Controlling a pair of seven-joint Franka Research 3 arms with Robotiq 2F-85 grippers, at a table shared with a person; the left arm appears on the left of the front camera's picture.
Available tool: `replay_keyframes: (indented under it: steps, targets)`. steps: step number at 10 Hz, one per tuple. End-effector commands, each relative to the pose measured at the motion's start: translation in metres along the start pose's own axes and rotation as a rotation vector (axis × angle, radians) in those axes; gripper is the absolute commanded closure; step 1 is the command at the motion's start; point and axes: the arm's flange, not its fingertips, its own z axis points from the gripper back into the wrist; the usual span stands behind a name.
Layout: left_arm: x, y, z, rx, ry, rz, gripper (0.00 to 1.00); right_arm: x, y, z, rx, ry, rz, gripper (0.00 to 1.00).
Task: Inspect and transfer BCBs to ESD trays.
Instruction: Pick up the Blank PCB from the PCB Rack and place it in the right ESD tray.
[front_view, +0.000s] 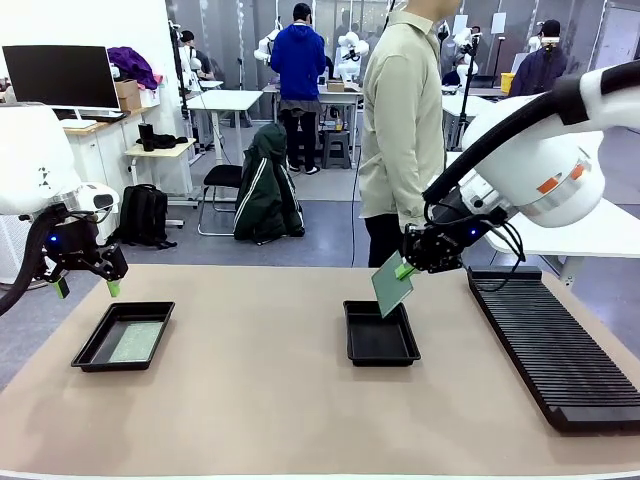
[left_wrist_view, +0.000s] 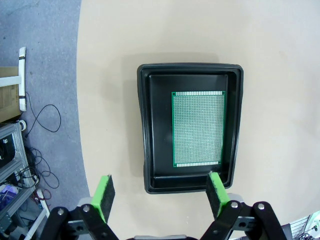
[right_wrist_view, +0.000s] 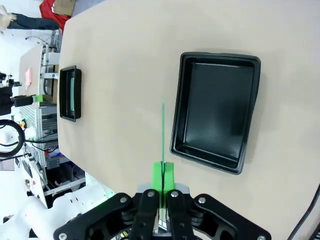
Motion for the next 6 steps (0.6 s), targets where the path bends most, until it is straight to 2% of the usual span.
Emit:
replay_keyframes:
  steps: [1,6]
  targets:
    - [-0.001,0.000,-0.002,-0.007,-0.009,-0.001,0.03,0.007,-0.001,-0.024,0.040,-0.017,-0.023,0.98]
    - [-0.001,0.000,-0.002,-0.007,-0.009,-0.001,0.03,0.017,-0.021,-0.059,0.057,0.001,-0.077,0.98]
